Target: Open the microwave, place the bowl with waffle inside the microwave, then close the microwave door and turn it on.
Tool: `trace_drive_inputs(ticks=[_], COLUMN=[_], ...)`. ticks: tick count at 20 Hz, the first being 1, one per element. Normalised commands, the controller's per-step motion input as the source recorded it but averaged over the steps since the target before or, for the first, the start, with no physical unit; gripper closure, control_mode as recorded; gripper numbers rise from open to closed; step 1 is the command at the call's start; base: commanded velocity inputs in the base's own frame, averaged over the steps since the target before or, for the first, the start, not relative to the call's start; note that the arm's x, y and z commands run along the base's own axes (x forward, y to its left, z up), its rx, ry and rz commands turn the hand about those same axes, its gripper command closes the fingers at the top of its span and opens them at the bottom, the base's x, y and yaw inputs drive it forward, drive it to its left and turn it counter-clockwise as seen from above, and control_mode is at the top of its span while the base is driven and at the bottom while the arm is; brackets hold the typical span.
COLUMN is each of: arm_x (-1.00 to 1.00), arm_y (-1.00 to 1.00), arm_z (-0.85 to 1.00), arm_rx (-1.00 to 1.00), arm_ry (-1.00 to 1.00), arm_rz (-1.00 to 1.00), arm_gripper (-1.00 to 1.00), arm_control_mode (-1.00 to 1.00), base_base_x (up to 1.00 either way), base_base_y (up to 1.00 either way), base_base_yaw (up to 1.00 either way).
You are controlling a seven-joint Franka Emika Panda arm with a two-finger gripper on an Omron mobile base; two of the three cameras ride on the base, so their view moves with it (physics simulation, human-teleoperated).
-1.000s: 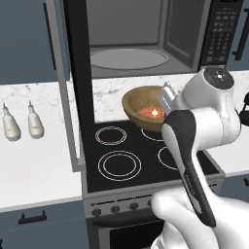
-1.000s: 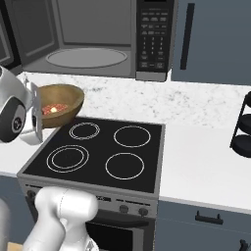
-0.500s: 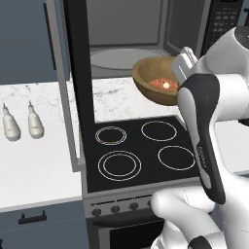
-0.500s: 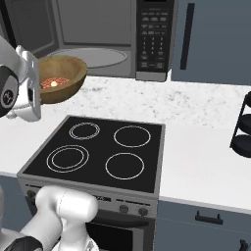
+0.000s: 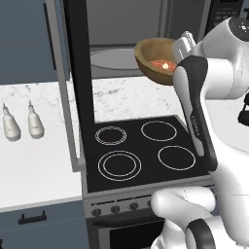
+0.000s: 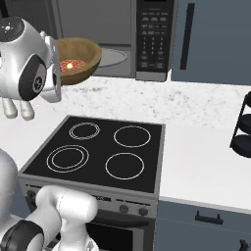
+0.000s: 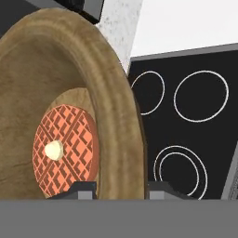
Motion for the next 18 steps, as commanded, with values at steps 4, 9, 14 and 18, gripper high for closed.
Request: trace_drive_inputs(ticks=[4, 9, 14, 18], arm_x=[0.61, 0.74, 0.78, 0.75], arm_y=[0.0, -0.01, -0.03, 0.04], arm_z=[0.01, 0.02, 0.27, 0.23], arm_rx=[0.01, 0.01, 0.05, 0.03], arm_ry=[-0.18, -0.06, 0.07, 0.05], arm_rz=[0.0, 0.0, 0.0, 0.0], arm_gripper=[1.0, 1.0, 1.0, 1.0], arm_control_mode=[-1.0, -1.0, -1.0, -1.0], base_base_x=[0.0, 0.0, 0.0, 0.0], base_base_y=[0.0, 0.0, 0.0, 0.0], base_base_yaw=[0.0, 0.0, 0.0, 0.0])
